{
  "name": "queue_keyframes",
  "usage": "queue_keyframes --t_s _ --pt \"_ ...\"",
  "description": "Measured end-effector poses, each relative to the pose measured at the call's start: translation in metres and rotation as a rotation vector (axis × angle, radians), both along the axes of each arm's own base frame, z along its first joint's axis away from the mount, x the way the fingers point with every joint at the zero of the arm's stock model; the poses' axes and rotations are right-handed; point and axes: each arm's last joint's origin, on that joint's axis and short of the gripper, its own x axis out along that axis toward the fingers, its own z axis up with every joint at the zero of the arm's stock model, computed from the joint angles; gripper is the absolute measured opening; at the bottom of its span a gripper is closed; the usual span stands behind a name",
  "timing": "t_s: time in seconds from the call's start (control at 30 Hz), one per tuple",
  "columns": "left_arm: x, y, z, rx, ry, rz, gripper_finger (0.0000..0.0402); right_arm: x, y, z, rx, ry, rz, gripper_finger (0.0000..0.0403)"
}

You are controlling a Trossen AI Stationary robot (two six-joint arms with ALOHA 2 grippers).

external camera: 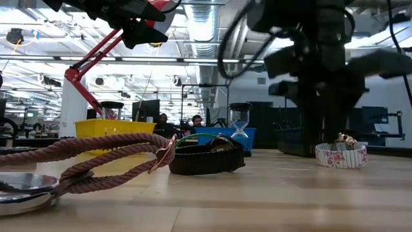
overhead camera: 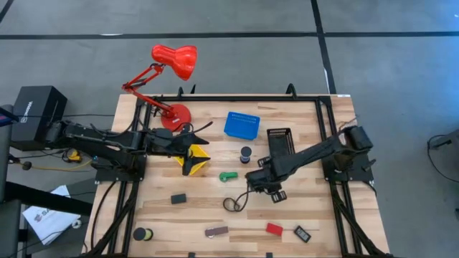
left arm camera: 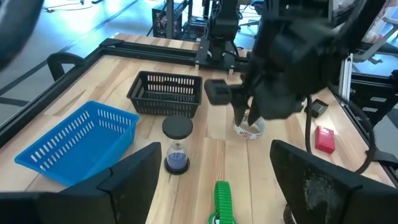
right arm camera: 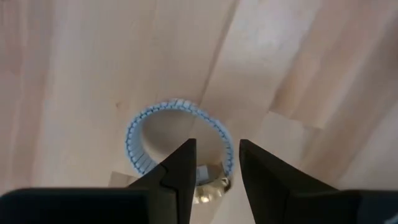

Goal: Pick & Place Office items
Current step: Put the white wrist watch into the blue bin

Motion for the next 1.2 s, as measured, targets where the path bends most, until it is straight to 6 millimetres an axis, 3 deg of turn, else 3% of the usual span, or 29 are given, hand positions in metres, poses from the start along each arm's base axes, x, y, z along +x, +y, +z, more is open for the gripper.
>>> queue_keyframes --t_s 0.33,0.6,0.73,0.9,1.03,1.2 --pt "0.0 0.0 0.0 -0.024 -0.003 0.01 0.0297 0.007 -0.008 -0.027 -0.023 0.082 -0.008 0.0102" --pt "0.0 0.0 0.0 -0.023 -0.003 0.01 0.0297 0.006 -0.008 -0.021 0.013 0.084 -0.005 0.0011" --pt "0.0 0.0 0.0 -0.022 -0.003 0.01 0.0297 0.01 -0.002 0.004 0.04 0.011 0.044 0.0012" --pt "0.0 0.0 0.0 -0.022 -0.003 0.009 0.0297 0.013 -0.002 0.059 -0.021 -0.185 0.139 0.0008" --pt "0.0 0.0 0.0 -0.022 -0.005 0.009 0.0297 0.008 -0.026 0.106 -0.257 -0.414 0.137 0.0005" --pt "0.0 0.0 0.001 -0.022 -0.011 0.009 0.0297 0.015 -0.077 0.15 -0.355 -0.742 -0.09 0.0007"
